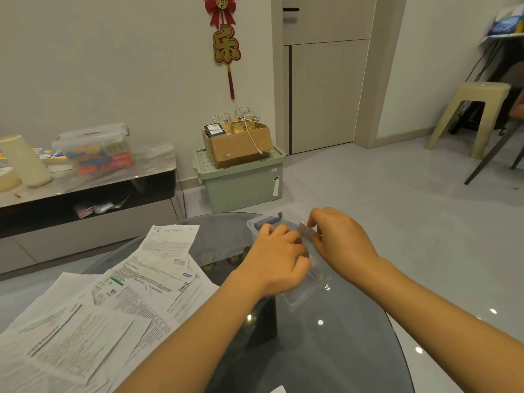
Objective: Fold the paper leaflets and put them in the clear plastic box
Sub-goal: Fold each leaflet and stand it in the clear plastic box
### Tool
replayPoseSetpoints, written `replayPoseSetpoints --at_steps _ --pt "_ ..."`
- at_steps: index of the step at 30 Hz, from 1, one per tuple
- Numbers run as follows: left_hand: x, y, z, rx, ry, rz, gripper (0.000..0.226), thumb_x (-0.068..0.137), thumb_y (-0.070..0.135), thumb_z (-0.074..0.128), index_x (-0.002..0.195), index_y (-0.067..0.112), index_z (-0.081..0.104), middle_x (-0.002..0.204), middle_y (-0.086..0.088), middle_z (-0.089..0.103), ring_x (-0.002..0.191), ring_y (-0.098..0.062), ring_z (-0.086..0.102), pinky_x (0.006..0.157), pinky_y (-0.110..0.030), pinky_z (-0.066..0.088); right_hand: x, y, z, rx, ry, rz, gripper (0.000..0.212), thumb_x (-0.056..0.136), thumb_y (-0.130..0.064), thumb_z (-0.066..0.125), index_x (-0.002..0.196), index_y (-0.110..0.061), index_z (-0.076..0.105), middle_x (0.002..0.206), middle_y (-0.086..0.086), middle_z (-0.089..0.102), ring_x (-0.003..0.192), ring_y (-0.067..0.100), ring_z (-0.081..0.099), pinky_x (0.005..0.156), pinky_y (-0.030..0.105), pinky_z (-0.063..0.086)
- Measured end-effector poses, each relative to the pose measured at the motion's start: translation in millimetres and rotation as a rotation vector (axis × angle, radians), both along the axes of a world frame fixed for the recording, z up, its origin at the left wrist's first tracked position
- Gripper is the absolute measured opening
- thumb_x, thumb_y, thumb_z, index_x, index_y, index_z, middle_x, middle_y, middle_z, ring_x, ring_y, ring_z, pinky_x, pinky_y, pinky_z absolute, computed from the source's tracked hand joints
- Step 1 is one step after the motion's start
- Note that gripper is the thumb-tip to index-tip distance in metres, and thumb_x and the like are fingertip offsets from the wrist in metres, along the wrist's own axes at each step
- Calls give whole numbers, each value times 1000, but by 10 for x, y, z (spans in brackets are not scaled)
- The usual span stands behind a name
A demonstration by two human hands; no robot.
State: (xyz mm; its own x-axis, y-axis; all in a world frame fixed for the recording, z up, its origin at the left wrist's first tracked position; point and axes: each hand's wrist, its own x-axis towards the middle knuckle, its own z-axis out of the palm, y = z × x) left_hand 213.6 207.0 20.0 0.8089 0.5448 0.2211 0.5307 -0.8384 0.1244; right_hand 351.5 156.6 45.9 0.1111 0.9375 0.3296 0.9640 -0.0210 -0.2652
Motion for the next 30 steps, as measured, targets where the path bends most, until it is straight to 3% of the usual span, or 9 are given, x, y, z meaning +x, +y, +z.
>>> replayPoseSetpoints --at_steps 3,5,8,10,12,15,20,25,30 --pt "-5 -24 -11 -18 -25 9 73 76 42 6 104 22 71 102 3 60 90 -14 40 93 -35 25 -44 40 46 -104 -125 -35 15 96 -23 50 101 -12 59 98 6 60 86 24 57 66 29 43" --pt "-23 -30 -14 -14 -38 14 73 76 41 6 104 22 71 102 4 61 89 -13 40 94 -34 23 -103 70 97 -193 -295 -101 11 93 -20 50 92 -15 60 90 3 62 86 24 58 55 24 34" --pt "-39 -54 -6 -27 -82 -2 70 76 40 8 99 19 71 99 4 62 87 -13 40 95 -32 21 -216 113 161 -274 -459 -189 31 89 -10 50 62 -16 37 61 -2 38 62 18 43 47 22 17" --pt "-55 -70 -5 -37 -129 -16 62 77 37 12 88 15 69 85 5 57 82 -13 37 96 -34 22 -279 167 186 -310 -515 -164 36 87 -6 48 59 -17 29 60 -3 33 55 12 35 49 20 18" --pt "-72 -75 -11 -49 -168 -17 51 81 33 19 80 15 67 76 8 46 79 -12 35 97 -35 25 -297 210 162 -330 -550 -119 29 89 -8 46 63 -17 36 72 -2 46 75 14 48 59 20 25" --pt "-110 -54 -30 -101 -194 -6 47 84 28 25 95 17 69 92 6 61 87 -10 46 101 -32 25 -219 257 150 -346 -625 -73 16 91 -16 45 96 -15 61 111 3 53 110 23 46 81 26 32" --pt "-146 -13 -43 -161 -158 -2 72 76 38 9 115 15 65 116 1 63 109 -12 51 112 -28 7 -107 283 109 -377 -524 -112 21 89 -17 51 107 -14 62 117 5 51 111 24 47 77 27 32" --pt "-205 -61 70 -188 -162 60 58 84 30 20 124 16 61 130 3 55 124 -7 42 115 -31 -1 -50 189 156 -288 -290 -92 25 92 -21 56 115 -21 65 116 5 51 110 25 50 77 29 40" --pt "-453 -339 280 -166 -168 119 60 83 31 18 128 20 57 134 4 52 129 -6 37 116 -33 -1 -208 -117 337 -162 -140 -37 26 92 -30 57 116 -25 65 115 2 53 103 22 54 81 30 45"
